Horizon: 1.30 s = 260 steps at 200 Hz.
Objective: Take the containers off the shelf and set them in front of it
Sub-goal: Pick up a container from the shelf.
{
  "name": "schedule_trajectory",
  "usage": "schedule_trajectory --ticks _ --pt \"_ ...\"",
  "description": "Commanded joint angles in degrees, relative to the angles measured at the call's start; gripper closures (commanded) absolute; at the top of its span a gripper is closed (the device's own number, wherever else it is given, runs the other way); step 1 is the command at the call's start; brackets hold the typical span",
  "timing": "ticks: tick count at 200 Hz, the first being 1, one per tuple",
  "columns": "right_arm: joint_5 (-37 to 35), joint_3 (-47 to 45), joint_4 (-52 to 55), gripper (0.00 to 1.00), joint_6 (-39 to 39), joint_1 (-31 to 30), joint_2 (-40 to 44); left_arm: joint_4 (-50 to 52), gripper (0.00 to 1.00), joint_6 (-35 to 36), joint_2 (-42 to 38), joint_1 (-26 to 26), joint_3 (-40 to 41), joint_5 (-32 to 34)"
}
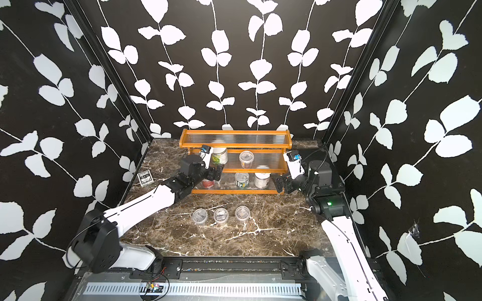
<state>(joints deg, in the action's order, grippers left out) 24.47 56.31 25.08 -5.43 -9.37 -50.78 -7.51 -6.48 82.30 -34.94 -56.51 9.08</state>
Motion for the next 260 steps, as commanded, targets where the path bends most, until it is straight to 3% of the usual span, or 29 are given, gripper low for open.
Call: schedule_trajectory --ticks 1,43,157,168,198,260 --pt "3.0 -1.5 -3.3 0.00 1.6 0.2 0.3 -8.3 0.02 -0.4 0.6 0.4 -2.2 2.1" --pt "3.0 -1.5 -3.4 0.00 1.6 0.2 0.2 -15.1 0.01 0.3 3.1 0.9 -1.4 5.3" --pt "4.3 0.3 -4.4 0.00 1.3 0.2 -2.6 -20.8 0.02 2.3 11.6 2.0 -7.5 2.0" --pt "4.3 0.3 -4.4 0.00 1.3 0.2 -2.7 -20.2 0.06 2.1 11.7 2.2 -7.8 0.8" --pt "4.3 0.2 -4.4 0.00 1.1 0.2 -2.8 -17.9 0.31 1.7 11.1 2.2 -7.5 -2.0" --pt "4.2 -0.2 -4.7 0.00 1.1 0.2 -2.8 -17.3 0.31 0.9 5.8 2.2 -3.5 -3.1"
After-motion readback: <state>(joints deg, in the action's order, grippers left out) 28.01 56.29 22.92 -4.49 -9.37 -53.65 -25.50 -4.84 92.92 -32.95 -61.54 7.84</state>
